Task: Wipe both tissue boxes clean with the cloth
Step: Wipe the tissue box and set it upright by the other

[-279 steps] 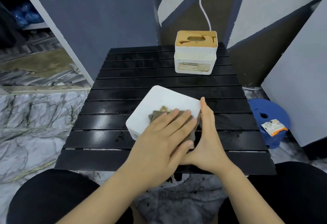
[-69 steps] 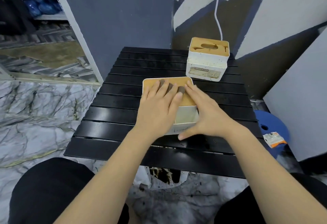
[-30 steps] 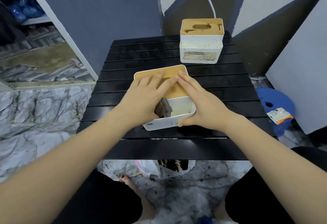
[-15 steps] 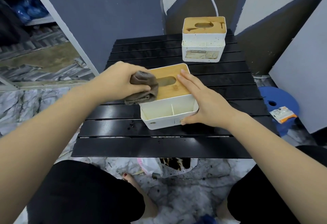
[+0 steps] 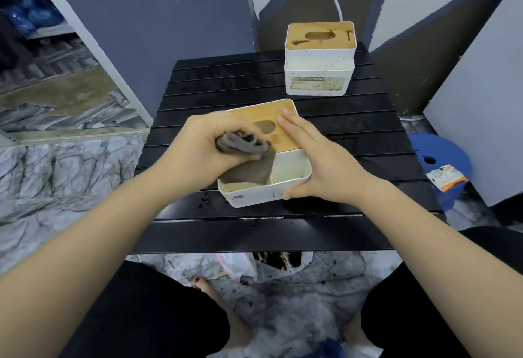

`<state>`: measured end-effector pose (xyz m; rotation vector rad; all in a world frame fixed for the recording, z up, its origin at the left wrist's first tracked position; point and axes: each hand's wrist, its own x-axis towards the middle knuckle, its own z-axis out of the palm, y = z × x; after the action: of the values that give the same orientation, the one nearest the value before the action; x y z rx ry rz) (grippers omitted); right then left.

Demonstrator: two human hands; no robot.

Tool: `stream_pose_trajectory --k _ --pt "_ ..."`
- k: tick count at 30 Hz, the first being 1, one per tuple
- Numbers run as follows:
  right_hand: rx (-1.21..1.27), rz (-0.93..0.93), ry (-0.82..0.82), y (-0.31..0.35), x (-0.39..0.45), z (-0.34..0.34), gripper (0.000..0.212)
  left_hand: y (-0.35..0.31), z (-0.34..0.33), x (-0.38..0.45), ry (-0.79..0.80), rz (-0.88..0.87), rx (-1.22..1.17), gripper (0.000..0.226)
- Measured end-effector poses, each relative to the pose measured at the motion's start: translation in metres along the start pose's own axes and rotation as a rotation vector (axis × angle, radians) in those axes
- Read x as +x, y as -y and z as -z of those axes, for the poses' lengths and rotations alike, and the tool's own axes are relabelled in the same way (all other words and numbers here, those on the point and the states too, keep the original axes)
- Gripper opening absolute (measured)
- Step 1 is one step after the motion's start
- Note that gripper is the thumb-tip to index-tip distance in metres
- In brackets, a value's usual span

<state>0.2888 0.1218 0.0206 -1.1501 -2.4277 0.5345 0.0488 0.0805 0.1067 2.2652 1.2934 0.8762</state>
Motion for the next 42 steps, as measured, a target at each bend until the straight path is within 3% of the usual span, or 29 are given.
stream_pose_trajectory --k 2,4,9,13,15,20,26,28,31,33,35,37,39,40,42 --pt "0.059 -0.001 -0.024 0.003 0.0 -0.002 0.14 -0.015 -0.011 0.008 -0.157 0.04 -0.128 0.026" --pt "0.158 0.022 -0.054 0.003 -0.001 -0.004 0.14 -0.024 -0.023 0.016 -0.197 0.106 -0.121 0.038" --pt "0.07 0.082 -0.032 -0.004 -0.005 0.008 0.148 -0.01 -0.036 0.022 0.097 0.164 0.21 0.076" --pt "-0.088 0.176 0.034 -0.017 0.013 0.01 0.151 0.002 -0.048 0.019 0.145 0.085 0.421 0.074" --pt "-0.055 0.196 0.043 -0.019 0.02 0.007 0.151 -0.001 -0.059 0.02 0.07 0.117 0.533 0.074" --pt "0.025 0.153 0.057 -0.019 0.018 0.006 0.152 -0.002 -0.085 0.026 -0.047 0.241 0.765 0.103" --pt "0.086 0.156 0.046 -0.019 0.015 0.005 0.146 0.003 -0.087 0.021 -0.061 0.152 0.86 0.095" --pt "0.092 0.156 0.049 -0.02 0.015 0.005 0.146 0.009 -0.082 0.017 -0.038 0.055 0.814 0.088" --pt "0.09 0.185 0.026 -0.022 0.015 0.002 0.147 0.016 -0.074 0.011 -0.078 -0.045 0.369 0.065" --pt "0.094 0.181 0.025 -0.02 0.016 0.002 0.148 0.001 -0.066 0.012 -0.181 0.04 -0.046 0.034" --pt "0.087 0.133 0.055 -0.013 0.015 0.006 0.148 -0.017 -0.051 0.017 -0.306 0.247 -0.326 0.017" --pt "0.168 0.048 0.068 -0.003 0.01 0.011 0.143 -0.018 -0.03 0.024 -0.373 0.408 -0.314 0.021" --pt "0.437 -0.045 -0.021 0.011 0.006 0.017 0.131 -0.018 -0.013 0.03 -0.227 0.504 -0.164 0.028" --pt "0.588 -0.068 -0.099 0.018 0.006 0.02 0.119 -0.019 -0.008 0.033 -0.127 0.504 -0.124 0.032" --pt "0.816 -0.076 -0.233 0.028 0.011 0.024 0.074 -0.023 -0.006 0.036 0.029 0.451 -0.143 0.042"
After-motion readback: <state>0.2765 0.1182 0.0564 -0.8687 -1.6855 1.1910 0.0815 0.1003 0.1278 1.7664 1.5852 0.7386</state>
